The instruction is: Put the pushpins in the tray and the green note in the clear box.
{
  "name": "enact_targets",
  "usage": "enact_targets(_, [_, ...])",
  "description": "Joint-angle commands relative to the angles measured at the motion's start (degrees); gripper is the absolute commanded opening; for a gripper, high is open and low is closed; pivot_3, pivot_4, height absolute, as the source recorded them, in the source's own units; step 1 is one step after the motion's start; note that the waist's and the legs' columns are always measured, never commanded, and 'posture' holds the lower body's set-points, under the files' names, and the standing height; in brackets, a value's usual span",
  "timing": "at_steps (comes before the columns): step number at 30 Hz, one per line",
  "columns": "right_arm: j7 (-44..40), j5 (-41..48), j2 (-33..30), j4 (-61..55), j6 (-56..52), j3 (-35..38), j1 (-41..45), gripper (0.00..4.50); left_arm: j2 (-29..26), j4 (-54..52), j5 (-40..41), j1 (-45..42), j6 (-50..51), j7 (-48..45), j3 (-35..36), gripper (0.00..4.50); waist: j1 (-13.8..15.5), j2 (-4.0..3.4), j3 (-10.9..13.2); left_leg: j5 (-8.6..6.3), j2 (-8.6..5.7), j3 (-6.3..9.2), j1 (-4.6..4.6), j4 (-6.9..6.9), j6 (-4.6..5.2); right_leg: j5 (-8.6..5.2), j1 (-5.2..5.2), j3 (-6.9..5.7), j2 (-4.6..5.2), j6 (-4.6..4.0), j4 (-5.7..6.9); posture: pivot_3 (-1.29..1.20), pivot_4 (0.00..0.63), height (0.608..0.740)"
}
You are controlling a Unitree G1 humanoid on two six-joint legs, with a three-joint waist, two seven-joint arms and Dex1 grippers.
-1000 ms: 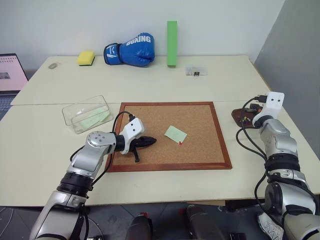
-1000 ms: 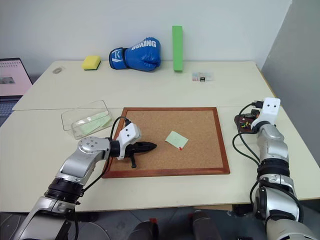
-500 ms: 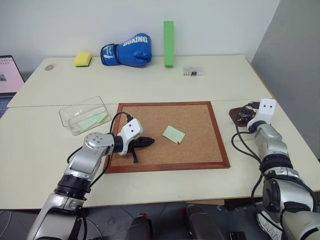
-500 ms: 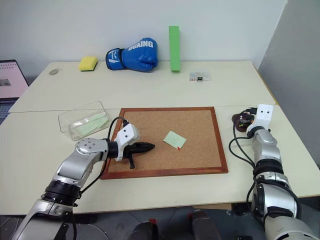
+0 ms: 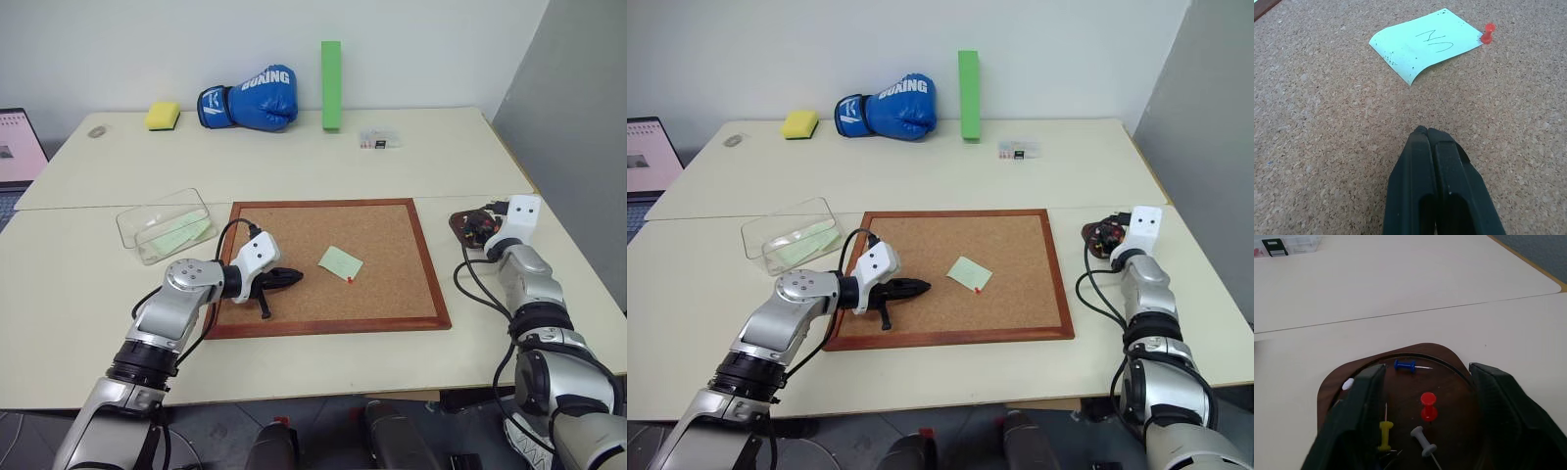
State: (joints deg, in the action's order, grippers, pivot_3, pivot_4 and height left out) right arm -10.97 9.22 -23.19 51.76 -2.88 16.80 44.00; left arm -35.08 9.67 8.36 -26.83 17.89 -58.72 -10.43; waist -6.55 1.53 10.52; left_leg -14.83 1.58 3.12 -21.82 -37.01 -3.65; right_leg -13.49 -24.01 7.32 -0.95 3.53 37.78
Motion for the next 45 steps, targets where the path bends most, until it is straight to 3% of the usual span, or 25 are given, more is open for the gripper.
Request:
enact_targets(1, [0.4, 1.2, -0.9, -3.0, 1.2, 1.1, 2.1, 3.3, -0.2, 2.2, -1.8, -0.1, 0.3, 0.4, -0.9, 0.0, 0.0, 0.0, 0.0, 0.0, 0.0, 0.0, 0.0, 0.0, 0.0, 0.0, 0.0, 0.0, 0.0, 0.0, 0.0, 0.0, 0.15, 0.74])
enact_targets(13, [-0.7, 1.9, -0.8, -11.5, 0.8, -0.4, 5.1, 3.3, -0.3, 2.1, -1.7, 0.2, 0.2, 0.4, -0.9, 0.0, 0.0, -0.02, 0.0, 0.0, -0.01, 0.01, -0.01, 0.0, 0.01, 0.0, -0.01, 0.0, 0.0, 0.0, 0.01, 0.0, 0.15, 0.74])
enact_targets(22, [-22.4, 10.5, 1.4, -47.7, -15.6, -14.5, -10.7, 3.3, -0.9, 1.4, -1.4, 0.6, 0.9, -0.1, -0.6, 0.0, 0.3, -0.04, 0.0, 0.0, 0.02, 0.15, -0.05, 0.01, 0.0, -0.01, -0.03, -0.11, -0.01, -0.01, 0.05, 0.0, 0.15, 0.74])
enact_targets(27, [-28.4, 11.5, 0.9, -58.3, -19.3, -22.0, -18.0, 3.3, -1.1, 0.4, -0.9, 0.9, 1.9, -1.0, -0.8, 0.0, 0.4, -0.04, 0.0, 0.0, 0.0, 0.11, -0.09, 0.0, 0.0, -0.01, -0.05, -0.09, 0.01, -0.01, 0.0, 0.0, 0.15, 0.74])
enact_targets(36, [-31.4, 6.5, 3.3, -55.5, -16.6, -30.7, -21.7, 3.3, -1.3, -0.4, -0.8, 1.4, 2.4, -1.4, -0.8, 0.0, 0.4, -0.03, 0.0, 0.0, 0.06, 0.1, -0.04, 0.0, 0.0, -0.03, -0.06, -0.1, -0.04, -0.03, 0.03, 0.0, 0.15, 0.74])
enact_targets(45, [-32.6, 2.9, 5.6, -49.4, -13.5, -34.0, -21.0, 3.3, -2.0, -2.6, -0.6, 2.8, 3.1, -1.6, -0.7, 0.0, 0.3, 0.0, 0.0, -0.01, 0.07, 0.09, -0.06, 0.03, -0.01, -0.05, -0.08, -0.11, -0.03, -0.07, -0.01, 0.0, 0.15, 0.74])
